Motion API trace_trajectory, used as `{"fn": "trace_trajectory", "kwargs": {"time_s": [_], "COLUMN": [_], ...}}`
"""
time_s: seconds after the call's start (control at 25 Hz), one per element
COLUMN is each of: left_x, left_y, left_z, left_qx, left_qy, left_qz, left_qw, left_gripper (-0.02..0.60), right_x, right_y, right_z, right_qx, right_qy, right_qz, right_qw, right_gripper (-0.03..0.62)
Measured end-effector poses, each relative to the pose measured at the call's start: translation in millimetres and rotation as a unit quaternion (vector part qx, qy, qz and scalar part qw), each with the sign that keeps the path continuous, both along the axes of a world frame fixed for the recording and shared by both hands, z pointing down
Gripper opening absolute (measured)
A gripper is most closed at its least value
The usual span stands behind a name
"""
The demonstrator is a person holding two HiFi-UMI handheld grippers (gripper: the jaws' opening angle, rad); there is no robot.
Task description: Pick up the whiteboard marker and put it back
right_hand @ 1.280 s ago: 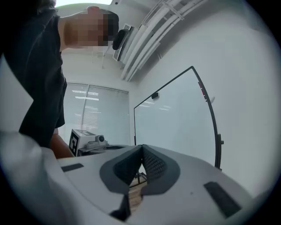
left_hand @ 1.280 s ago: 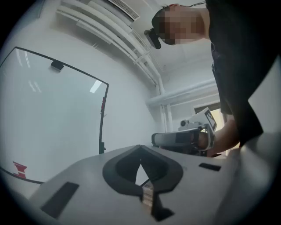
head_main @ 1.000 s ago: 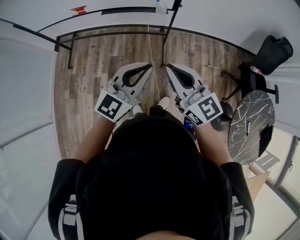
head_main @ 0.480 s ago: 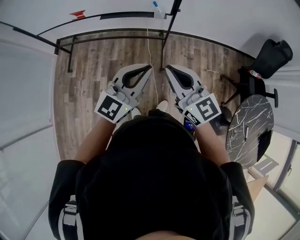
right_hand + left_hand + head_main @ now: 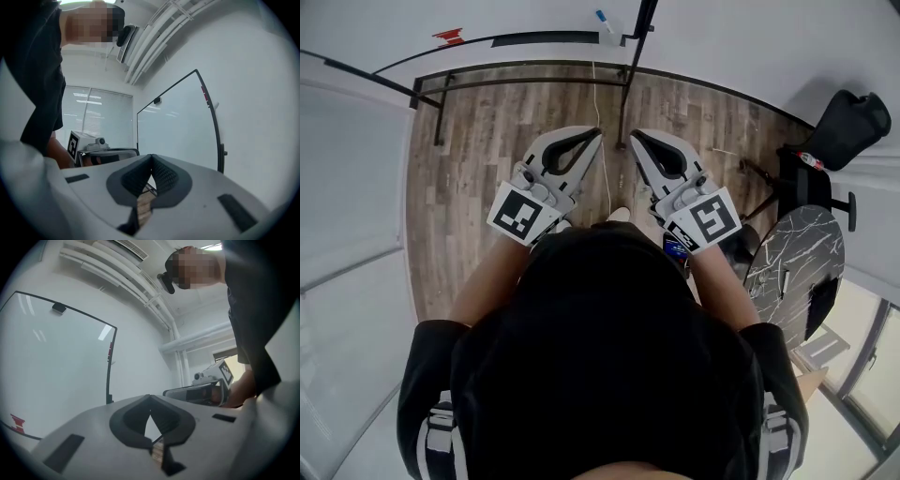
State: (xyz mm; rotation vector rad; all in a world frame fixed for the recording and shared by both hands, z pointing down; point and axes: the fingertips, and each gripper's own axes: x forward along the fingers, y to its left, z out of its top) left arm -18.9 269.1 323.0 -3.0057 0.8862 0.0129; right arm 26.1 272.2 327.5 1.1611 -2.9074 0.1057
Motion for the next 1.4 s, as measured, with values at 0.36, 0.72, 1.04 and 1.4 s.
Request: {"fn": "trace_trajectory", "kwargs": {"time_s": [0.36, 0.72, 1.04, 1.4], "left_x": [25.0, 32.6, 21.0, 9.4], "left_y": [-14.0, -51.3, -108.5, -184.5], "left_z": [10.2, 19.6, 20.8, 20.7], "left_qx": [-0.010, -0.019, -0.013, -0.011], "left_qy": [-0.004, -0.006, 0.005, 0.010], "left_qz": [-0.018, -0.017, -0.010, 0.008], "left_qw": [0.9998, 0.9997, 0.9999, 0.9999], "left_gripper": [0.003, 0.003, 0.003, 0.003], "right_x": [24.2, 28.4, 20.0, 3.8], "right_y": [-18.0, -52.6, -107.6, -181.5], "right_z": [12.4, 17.6, 18.2, 19.9], "right_qx": [-0.016, -0.017, -0.017, -0.026], "right_qy": [-0.007, -0.008, -0.006, 0.001], "right_qz": [-0.025, -0.025, -0.014, -0.003], "right_qw": [1.000, 1.000, 1.000, 1.000], "right_gripper": [-0.006, -0.006, -0.006, -0.006]}}
